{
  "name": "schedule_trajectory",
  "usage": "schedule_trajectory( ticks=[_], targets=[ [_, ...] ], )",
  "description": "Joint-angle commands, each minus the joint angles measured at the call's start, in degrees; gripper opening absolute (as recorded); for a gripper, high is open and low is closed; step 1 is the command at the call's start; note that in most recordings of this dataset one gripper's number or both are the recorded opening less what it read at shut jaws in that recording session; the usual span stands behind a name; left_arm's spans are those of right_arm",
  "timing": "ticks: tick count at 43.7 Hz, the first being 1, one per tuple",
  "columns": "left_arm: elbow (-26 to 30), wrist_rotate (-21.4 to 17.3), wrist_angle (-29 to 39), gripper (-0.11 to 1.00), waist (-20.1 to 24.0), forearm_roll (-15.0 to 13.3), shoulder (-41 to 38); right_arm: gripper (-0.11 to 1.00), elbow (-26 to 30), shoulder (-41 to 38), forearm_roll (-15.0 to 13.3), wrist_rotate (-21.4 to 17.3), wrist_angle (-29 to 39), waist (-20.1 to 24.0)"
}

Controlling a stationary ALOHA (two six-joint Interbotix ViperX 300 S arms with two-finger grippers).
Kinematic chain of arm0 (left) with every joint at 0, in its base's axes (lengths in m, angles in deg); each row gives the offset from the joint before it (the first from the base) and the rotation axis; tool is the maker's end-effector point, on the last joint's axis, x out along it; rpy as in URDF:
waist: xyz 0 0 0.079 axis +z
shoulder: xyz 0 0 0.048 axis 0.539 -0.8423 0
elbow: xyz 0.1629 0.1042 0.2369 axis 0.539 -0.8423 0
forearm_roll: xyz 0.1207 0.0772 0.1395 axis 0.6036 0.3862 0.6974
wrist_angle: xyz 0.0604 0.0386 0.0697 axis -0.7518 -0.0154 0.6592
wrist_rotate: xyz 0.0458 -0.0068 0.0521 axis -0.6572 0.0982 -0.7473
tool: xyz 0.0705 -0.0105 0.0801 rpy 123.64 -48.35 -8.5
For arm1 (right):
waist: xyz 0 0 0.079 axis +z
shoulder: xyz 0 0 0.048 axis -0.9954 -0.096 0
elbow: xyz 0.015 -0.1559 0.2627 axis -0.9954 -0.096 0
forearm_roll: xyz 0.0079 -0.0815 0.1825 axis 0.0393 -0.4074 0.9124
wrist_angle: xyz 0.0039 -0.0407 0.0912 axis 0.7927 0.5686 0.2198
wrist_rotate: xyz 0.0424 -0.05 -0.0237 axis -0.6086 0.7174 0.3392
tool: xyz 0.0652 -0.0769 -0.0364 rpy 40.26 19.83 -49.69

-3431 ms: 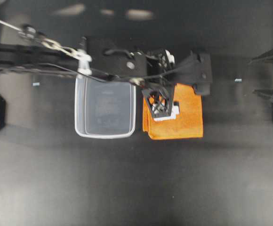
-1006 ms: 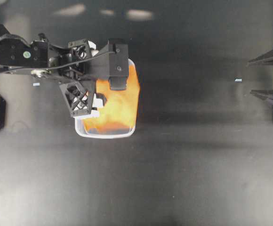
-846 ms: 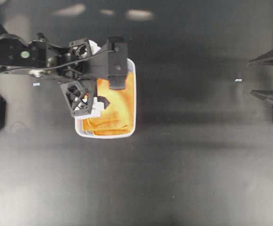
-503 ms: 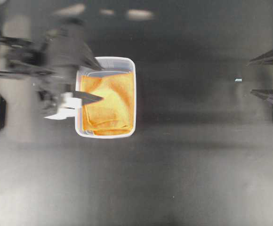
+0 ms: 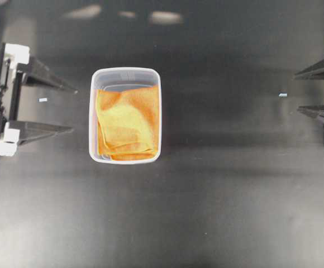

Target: Place the orange towel into the container with the left arm.

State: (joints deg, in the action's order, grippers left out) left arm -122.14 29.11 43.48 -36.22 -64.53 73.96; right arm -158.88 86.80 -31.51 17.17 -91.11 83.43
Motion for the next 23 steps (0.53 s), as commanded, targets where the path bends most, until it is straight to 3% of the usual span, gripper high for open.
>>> schedule_trajectory(
  ticks=[1, 16, 23],
  targets=[
    [-1.2, 0.1, -1.2, 0.8, -0.2, 0.2, 2.5, 0.74, 0.5, -0.2, 0.2, 0.1, -1.5, -0.1],
    [-4.9, 0.4, -1.2, 0.8, -0.1, 0.3, 12.2, 0.7, 0.4, -0.4, 0.3, -0.4, -1.7, -1.3],
    [-5.4, 0.7, -1.7, 0.8, -0.1, 0.3, 13.1, 0.7, 0.5, 0.3, 0.2, -0.7, -1.2, -1.1]
  ],
)
